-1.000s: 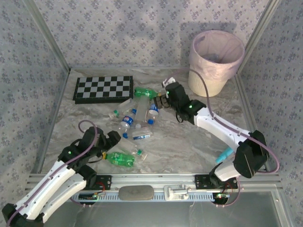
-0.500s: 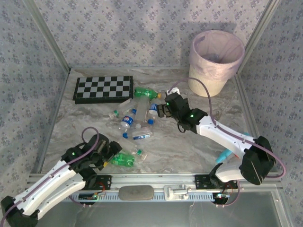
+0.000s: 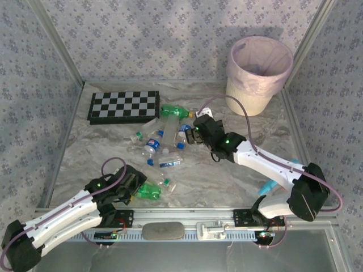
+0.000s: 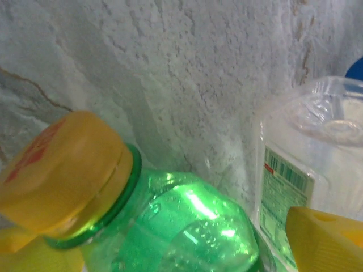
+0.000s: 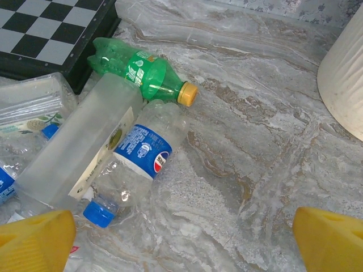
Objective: Put the plastic bottles in the bin
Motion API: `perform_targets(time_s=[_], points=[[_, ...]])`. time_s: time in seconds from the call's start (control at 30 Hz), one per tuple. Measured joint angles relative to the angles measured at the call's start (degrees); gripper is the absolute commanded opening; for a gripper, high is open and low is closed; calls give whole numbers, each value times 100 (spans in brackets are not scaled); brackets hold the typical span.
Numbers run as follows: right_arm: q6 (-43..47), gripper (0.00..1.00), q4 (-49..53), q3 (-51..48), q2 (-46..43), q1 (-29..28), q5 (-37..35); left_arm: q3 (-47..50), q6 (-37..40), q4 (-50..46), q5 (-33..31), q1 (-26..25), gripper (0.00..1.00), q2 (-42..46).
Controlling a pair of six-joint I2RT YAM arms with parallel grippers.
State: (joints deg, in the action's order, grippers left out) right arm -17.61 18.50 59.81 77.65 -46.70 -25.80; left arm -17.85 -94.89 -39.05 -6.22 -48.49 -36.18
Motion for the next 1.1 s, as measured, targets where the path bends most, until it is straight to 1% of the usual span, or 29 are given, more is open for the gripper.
perform_targets(time_s=[0.1, 0.2, 0.37, 0.57, 0.73, 0.8, 0.9, 1.03, 1.1], points=[[-2, 100, 22, -4, 2, -24, -50, 57, -205, 131, -212, -72, 76, -26], [-2, 100, 24, -11, 2, -33, -94, 114, -363, 199, -380, -76, 67, -24], [-2, 100, 24, -17, 2, -55, -149, 136, -472, 216, -590, -81, 55, 26], [0, 100, 24, -22, 2, -74, -146, 7, -310, 114, -870, -81, 48, 52], [4, 100, 17, -22, -2, -83, -39, -428, 9, -76, -1191, -81, 46, 164], [55, 100, -28, -55, -35, -85, 166, -623, 195, -133, -1353, -81, 46, 236], [181, 100, -188, -151, -146, -85, 752, -946, 549, -144, -1668, -81, 44, 315], [374, 100, -535, -243, -256, -87, 1961, -1342, 1117, -13, -2111, -66, 43, 262], [420, 100, -693, -245, -256, -90, 2608, -1445, 1379, 212, -2197, -7, 42, 175]])
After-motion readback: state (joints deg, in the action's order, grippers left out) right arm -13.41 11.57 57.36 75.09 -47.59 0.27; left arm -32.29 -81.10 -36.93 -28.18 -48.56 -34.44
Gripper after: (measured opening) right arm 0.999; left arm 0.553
